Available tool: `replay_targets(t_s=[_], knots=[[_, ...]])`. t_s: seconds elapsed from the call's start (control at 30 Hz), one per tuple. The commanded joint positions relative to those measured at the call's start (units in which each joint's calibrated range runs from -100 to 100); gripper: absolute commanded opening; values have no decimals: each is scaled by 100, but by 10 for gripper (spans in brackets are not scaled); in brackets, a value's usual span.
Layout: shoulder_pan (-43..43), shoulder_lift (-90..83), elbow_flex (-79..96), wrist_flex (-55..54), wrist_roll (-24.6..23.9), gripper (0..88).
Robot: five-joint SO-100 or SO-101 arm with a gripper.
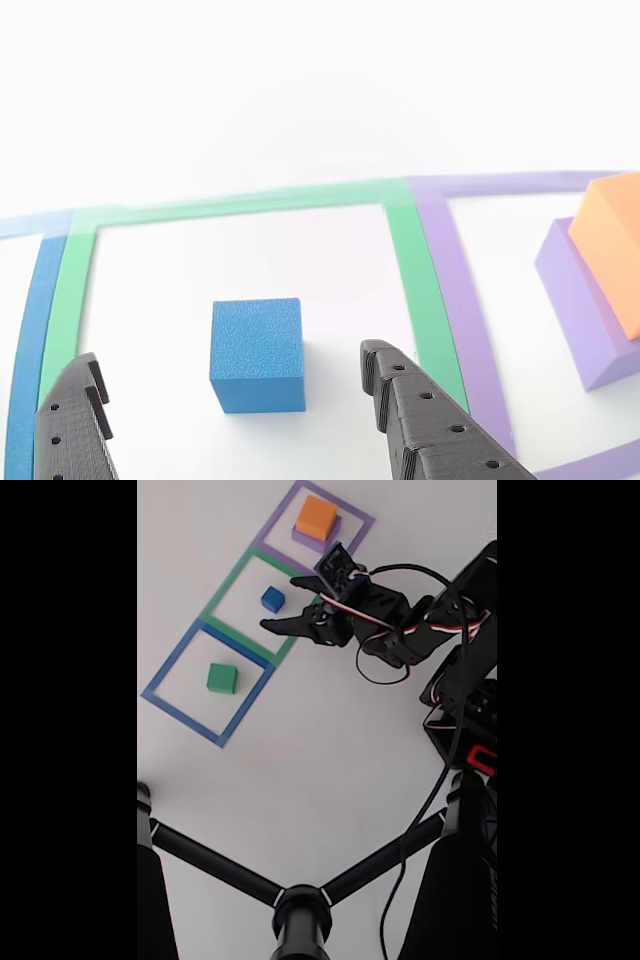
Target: Tower of hanoi
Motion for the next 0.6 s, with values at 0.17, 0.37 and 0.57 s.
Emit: replay_targets(t_s=[0.17, 0.37, 0.57], knots=[[-30, 616, -680, -432, 59, 273], [18, 745, -717, -440, 59, 259], [-30, 826, -689, -505, 59, 233]])
